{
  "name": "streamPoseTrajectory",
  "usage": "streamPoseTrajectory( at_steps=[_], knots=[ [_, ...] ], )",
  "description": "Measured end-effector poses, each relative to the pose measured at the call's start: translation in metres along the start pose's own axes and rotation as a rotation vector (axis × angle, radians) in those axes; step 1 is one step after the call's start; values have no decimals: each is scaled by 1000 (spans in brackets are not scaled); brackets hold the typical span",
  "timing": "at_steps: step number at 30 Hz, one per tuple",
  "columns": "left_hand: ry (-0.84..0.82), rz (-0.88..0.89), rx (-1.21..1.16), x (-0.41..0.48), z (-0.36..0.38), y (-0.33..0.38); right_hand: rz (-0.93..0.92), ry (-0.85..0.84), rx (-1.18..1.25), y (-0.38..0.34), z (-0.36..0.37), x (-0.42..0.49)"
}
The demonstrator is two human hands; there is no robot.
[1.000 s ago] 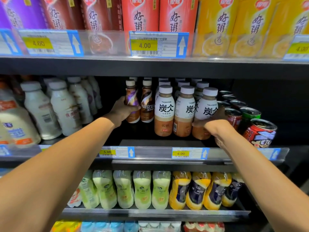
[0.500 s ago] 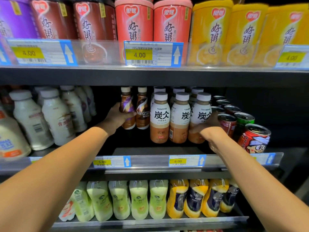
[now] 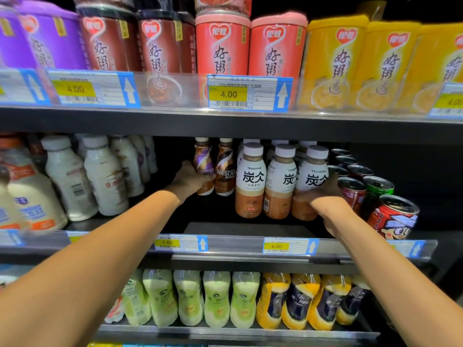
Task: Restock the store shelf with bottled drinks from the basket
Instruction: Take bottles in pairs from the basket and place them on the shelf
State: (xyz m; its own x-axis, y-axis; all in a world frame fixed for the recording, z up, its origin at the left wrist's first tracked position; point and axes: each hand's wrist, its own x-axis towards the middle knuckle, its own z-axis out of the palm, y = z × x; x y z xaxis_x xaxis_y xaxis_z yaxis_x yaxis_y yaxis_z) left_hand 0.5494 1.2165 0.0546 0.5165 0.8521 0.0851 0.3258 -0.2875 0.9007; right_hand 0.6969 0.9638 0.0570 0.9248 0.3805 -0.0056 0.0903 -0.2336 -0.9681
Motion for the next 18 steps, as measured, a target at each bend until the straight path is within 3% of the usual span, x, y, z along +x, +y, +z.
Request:
streamPoseTrajectory(
  at_steps=[4,10,14,18],
  knots=[
    [23,1,168,-13,-2,9,77,-40,119,-2,-2,-11],
    [-74,84,666,-61,-10,31,-191,137,115,-18,-4,-32],
    [-113,264,841,-116,-17,53,-270,167,-188,-39,-14,-58],
    [-45,569,762,-174,-13,78,-517,156,-567,-46,-31,-109]
  ],
)
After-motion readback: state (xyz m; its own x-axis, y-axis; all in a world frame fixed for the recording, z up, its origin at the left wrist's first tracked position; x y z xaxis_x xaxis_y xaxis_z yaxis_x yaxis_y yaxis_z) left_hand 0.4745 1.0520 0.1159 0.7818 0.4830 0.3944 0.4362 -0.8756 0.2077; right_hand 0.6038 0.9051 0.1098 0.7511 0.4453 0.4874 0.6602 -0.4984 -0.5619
